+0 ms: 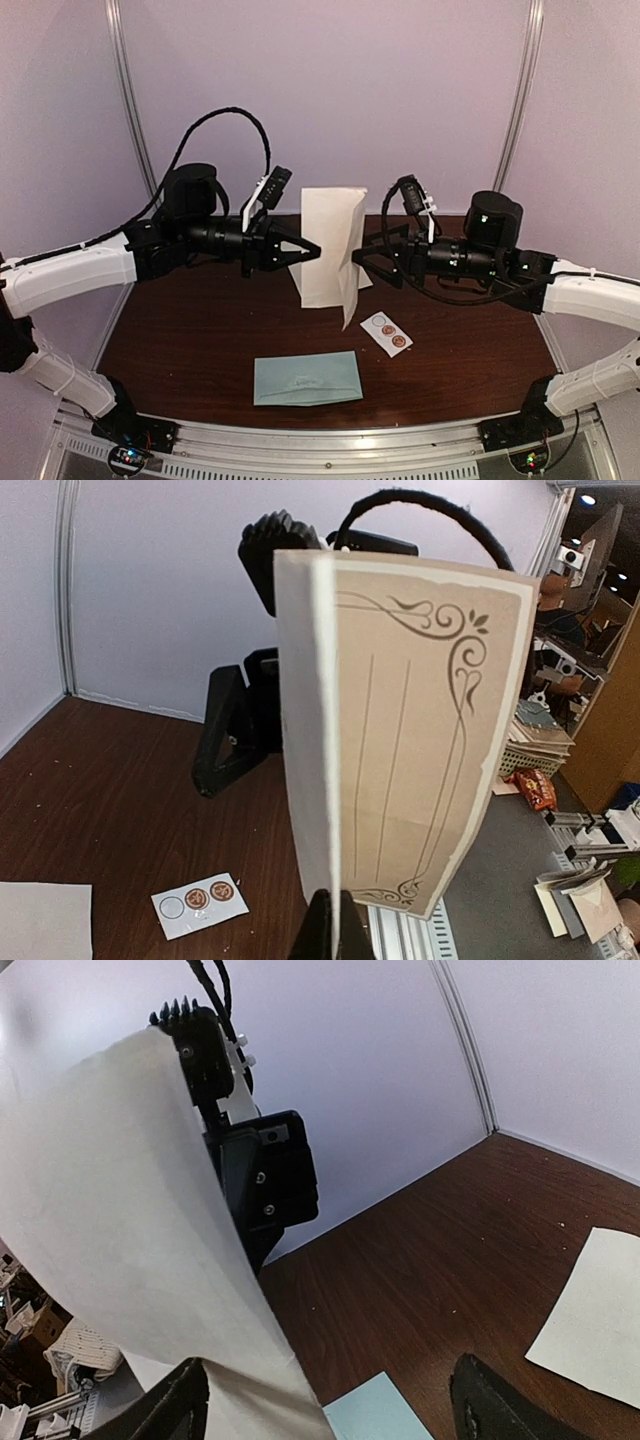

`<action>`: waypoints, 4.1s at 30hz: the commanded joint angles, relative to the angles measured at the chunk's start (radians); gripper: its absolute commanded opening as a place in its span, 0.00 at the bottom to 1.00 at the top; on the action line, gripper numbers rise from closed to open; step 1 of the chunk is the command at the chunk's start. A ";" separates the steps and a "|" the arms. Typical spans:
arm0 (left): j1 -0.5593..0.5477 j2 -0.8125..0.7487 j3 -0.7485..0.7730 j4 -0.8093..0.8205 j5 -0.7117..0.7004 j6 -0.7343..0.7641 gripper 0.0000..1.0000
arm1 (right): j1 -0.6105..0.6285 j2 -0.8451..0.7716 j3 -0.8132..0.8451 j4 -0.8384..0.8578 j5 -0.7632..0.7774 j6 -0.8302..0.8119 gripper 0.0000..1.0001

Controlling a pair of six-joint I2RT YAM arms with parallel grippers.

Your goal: Place the letter into the envelope and seal it

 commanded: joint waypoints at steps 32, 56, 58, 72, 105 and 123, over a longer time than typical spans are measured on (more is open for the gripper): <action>-0.023 -0.074 -0.032 0.024 -0.161 0.010 0.49 | 0.049 0.003 0.016 0.088 0.018 0.011 0.00; -0.023 -0.112 -0.122 0.155 -0.227 -0.080 0.86 | 0.073 0.040 0.060 0.033 -0.045 -0.011 0.00; -0.023 -0.098 -0.116 0.159 -0.180 -0.078 0.84 | 0.076 0.047 0.065 0.042 -0.062 -0.010 0.00; -0.034 -0.016 -0.088 0.158 -0.049 -0.078 0.24 | 0.076 0.069 0.081 0.071 -0.064 -0.009 0.00; -0.039 -0.020 -0.329 0.146 -0.265 -0.133 0.47 | 0.032 -0.214 -0.105 -0.012 0.538 0.065 0.00; -0.164 0.421 -0.191 0.220 -0.242 -0.240 0.26 | 0.032 -0.227 -0.129 -0.088 0.662 0.088 0.00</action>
